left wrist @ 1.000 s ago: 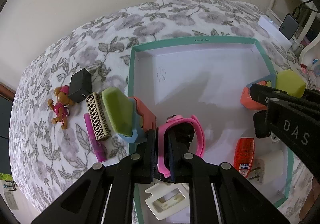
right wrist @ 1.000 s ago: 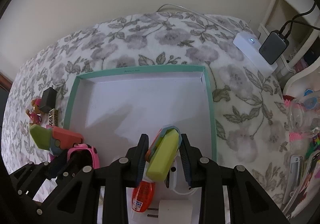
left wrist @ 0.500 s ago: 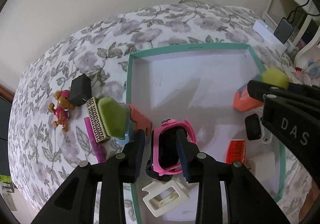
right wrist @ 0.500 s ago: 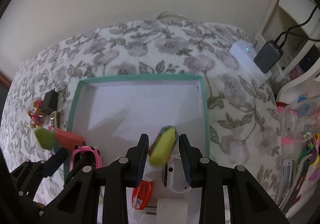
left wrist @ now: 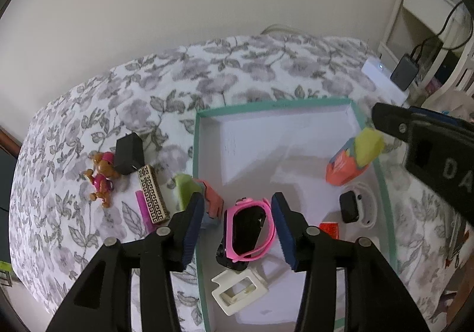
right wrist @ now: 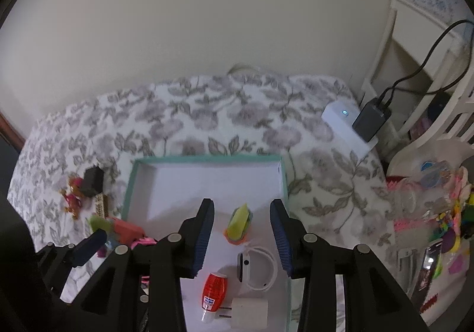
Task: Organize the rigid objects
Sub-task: 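Open left gripper to drop watch band while right gripper releases toy knife, then move left gripper to toy dog figure while right gripper moves to gold-patterned bar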
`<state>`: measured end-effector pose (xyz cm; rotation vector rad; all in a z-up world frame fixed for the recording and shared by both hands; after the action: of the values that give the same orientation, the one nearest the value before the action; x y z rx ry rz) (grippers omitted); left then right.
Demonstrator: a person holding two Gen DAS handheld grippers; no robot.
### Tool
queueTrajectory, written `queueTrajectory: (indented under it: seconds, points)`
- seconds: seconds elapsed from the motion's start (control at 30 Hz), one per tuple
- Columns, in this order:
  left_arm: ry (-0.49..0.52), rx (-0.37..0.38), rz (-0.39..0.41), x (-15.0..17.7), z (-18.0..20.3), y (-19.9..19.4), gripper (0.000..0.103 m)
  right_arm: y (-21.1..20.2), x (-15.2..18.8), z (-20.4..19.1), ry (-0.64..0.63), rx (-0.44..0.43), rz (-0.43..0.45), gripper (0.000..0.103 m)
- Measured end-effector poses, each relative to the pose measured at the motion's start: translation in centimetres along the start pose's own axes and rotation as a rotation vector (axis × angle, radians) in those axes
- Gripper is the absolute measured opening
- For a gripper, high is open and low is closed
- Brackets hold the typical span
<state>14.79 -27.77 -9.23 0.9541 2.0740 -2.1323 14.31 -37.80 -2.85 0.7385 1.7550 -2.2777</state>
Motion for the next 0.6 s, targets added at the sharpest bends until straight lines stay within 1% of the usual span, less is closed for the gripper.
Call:
queueTrajectory:
  seconds: [0.03,0.17,0.2,0.23,0.3,0.4,0.53,0.6]
  points:
    - [-0.005,0.000,0.008,-0.2,-0.1,-0.4,0.054,-0.5,-0.3,0.1,0.005,0.000,0.015,0.043]
    - [-0.023,-0.001,0.031,-0.9,-0.7,-1.5,0.054,-2.4,-1.2,0.6,0.026,0.002,0.067,0.043]
    - [-0.032,-0.004,0.034,-1.1,-1.0,-1.8,0.056,-2.9,-1.4,0.7,0.032,0.002,0.079,0.043]
    - [-0.040,-0.008,0.035,-1.2,-1.3,-2.0,0.058,-3.1,-1.5,0.8,0.034,0.003,0.086,0.043]
    - [-0.059,-0.018,0.040,-1.4,-2.1,-2.4,0.058,-3.6,-1.7,1.0,0.039,0.007,0.099,0.044]
    - [-0.090,-0.039,0.046,-1.7,-3.4,-3.0,0.059,-4.0,-1.9,1.2,0.049,0.009,0.111,0.048]
    - [-0.150,-0.058,0.057,-2.1,-5.5,-3.7,0.059,-3.9,-1.9,1.2,0.047,0.009,0.109,0.049]
    - [-0.187,-0.081,0.062,-2.3,-6.8,-4.0,0.059,-3.7,-1.8,1.0,0.043,0.009,0.103,0.049]
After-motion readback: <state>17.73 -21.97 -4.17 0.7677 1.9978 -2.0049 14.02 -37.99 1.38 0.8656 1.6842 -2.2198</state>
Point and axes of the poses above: each gripper's, at about its wrist camera, not at the fingertips, and y roughly the way its jaws point, z to its right, x to its underside, the point moved 9 cm from there along y, roughly the way its jaws point, and after that the axes turned 1 degree about z, right-handed, at the moved point
